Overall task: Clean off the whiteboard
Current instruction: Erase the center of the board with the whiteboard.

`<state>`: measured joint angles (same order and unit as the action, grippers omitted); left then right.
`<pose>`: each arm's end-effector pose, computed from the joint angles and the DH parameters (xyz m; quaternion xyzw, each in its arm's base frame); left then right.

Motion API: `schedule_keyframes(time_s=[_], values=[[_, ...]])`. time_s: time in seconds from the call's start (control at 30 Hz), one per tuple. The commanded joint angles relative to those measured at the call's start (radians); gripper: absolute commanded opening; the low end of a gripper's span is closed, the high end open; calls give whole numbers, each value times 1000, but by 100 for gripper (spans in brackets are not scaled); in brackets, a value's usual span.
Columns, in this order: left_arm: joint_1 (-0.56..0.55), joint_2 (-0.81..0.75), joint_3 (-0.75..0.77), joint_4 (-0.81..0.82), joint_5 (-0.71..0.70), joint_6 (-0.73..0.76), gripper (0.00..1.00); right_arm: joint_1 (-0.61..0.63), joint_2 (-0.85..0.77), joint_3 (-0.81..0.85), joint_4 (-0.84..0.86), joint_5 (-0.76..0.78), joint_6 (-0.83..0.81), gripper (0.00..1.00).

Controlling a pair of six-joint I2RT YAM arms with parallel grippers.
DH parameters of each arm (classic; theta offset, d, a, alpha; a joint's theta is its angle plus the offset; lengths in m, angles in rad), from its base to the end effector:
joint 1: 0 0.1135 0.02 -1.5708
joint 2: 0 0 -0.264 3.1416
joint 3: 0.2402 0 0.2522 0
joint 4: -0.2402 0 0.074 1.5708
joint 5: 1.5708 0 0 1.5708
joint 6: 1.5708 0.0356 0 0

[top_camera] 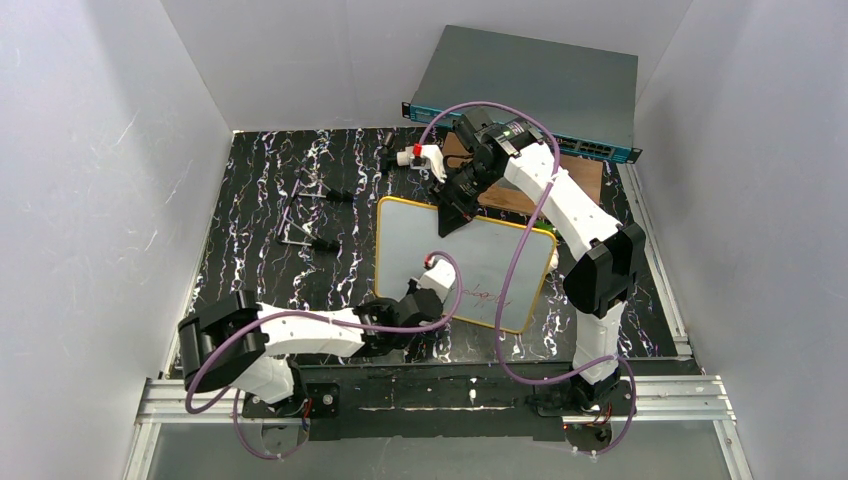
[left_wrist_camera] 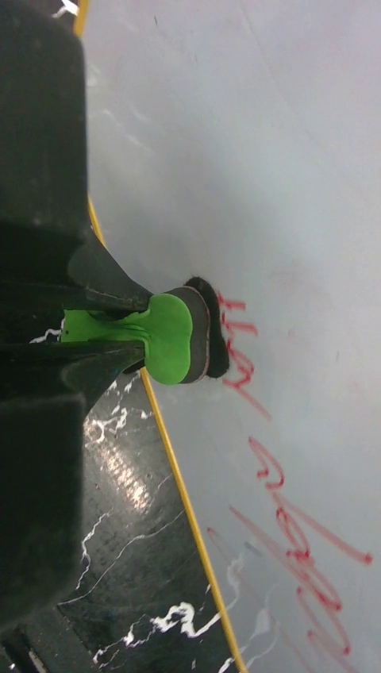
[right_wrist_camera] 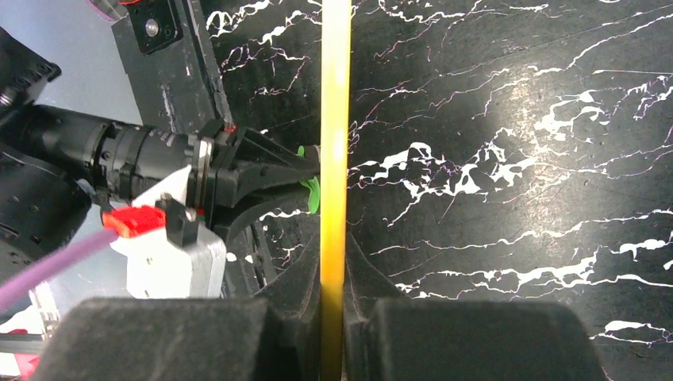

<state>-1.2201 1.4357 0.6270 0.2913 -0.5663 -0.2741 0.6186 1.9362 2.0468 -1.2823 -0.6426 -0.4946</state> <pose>0.1167 -0.2633 0.1879 0.2531 0.8029 -0.1508 0.5182 0.3062 0.2441 0.3523 -0.5445 0.7566 0.3206 0.1685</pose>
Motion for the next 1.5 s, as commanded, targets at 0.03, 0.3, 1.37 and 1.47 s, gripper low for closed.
schedule_keyframes(time_s=[0.03, 0.3, 1.37, 1.47], values=[[129, -135, -31, -78, -156, -89, 0, 26, -25, -5, -71, -77, 5, 1], [202, -235, -89, -4, 42, -44, 0, 26, -20, -4, -71, -74, 6, 1], [186, -133, 89, -135, 90, 0, 0, 26, -16, -4, -73, -71, 5, 1], [168, -137, 86, -87, 125, 44, 0, 25, -17, -5, -73, -71, 5, 1]])
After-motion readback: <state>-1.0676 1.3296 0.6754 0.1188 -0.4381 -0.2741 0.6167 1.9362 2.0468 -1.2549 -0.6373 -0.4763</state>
